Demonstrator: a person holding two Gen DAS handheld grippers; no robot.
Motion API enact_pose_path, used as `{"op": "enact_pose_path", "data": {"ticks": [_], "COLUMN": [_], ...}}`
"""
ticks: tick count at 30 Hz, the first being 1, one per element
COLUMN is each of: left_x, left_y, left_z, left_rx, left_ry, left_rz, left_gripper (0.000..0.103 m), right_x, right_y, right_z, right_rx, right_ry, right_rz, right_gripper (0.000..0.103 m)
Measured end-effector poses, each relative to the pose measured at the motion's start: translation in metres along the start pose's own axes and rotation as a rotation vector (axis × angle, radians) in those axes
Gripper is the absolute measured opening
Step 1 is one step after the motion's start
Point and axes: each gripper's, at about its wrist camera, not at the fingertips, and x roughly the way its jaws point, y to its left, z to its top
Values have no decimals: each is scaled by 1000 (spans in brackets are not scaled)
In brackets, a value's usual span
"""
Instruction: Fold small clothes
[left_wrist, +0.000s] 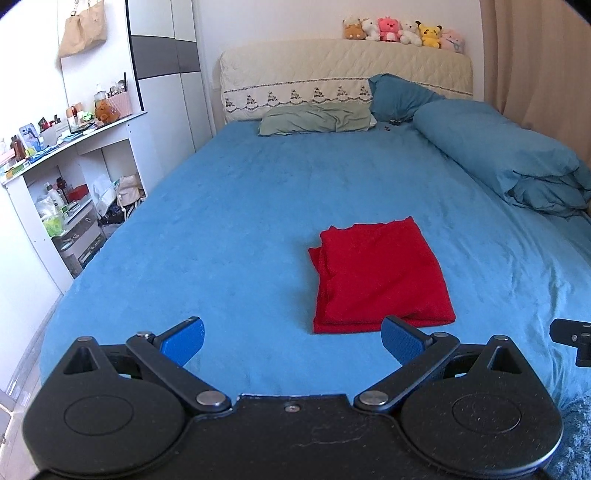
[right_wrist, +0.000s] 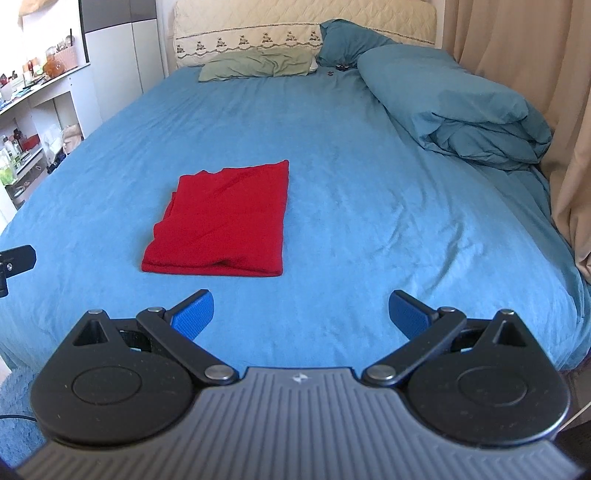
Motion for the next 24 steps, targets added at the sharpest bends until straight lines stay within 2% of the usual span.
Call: {"op": "enact_pose_path", "data": {"ticks": [24], "left_x": [-5], "left_y": [0], "left_z": [-1], "left_rx": [12], "left_ry": [-23], "left_rz": [3], "left_gripper": [103], "right_x": [6], "right_y": [0], "right_z": [-1], "right_rx": [7], "right_ry": [15], "right_rz": [6], "right_gripper": [103]}}
